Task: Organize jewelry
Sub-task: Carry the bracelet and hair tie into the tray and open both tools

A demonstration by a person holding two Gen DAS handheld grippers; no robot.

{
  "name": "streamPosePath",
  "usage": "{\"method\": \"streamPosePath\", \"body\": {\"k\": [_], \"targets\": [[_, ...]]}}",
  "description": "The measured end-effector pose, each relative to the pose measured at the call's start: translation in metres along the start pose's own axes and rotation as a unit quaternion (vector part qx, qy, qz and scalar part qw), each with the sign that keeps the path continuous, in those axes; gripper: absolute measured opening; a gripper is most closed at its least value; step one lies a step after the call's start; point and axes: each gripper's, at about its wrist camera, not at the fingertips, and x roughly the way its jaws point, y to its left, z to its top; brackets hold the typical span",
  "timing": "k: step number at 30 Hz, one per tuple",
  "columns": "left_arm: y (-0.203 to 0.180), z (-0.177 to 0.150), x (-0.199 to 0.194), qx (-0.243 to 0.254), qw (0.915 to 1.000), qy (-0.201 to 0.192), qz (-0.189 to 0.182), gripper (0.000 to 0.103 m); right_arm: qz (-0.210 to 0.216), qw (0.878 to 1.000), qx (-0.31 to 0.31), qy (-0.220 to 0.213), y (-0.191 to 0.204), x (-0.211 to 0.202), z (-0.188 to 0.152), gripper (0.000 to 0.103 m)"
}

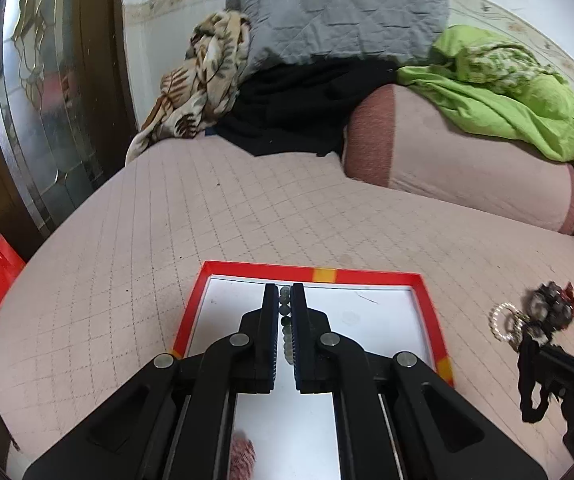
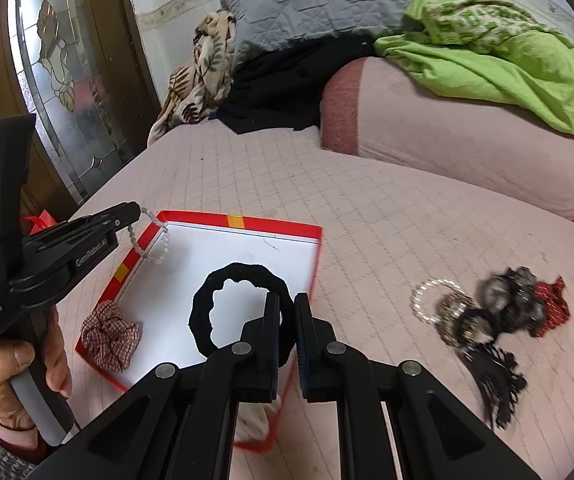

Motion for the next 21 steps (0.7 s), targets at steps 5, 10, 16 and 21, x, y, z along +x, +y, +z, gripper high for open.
{"method": "streamPosePath", "body": {"k": [5,10,16,21], "targets": [[0.024,0.006,0.029,-0.033,0.9992,0.018,-0.01,0.005,0.002,1.0,-0.002,0.016,0.005,0.032,0.013,0.008],[0.046,0.002,0.067,-0.084,0.9943,0.053,-0.04,0.005,-0.001,0.999,-0.006,0.037,0.011,0.071,0.025,0.008],[0.055,0.002,0.1,-0.09,0.9936,0.067,-0.014,0.005,-0.006,0.998,-0.006,0.063,0.011,0.117,0.037,0.008],[0.068,0.0,0.119,-0.102,0.9913,0.083,0.011,0.005,-0.012,0.996,0.002,0.085,0.004,0.148,0.041,0.008]]}}
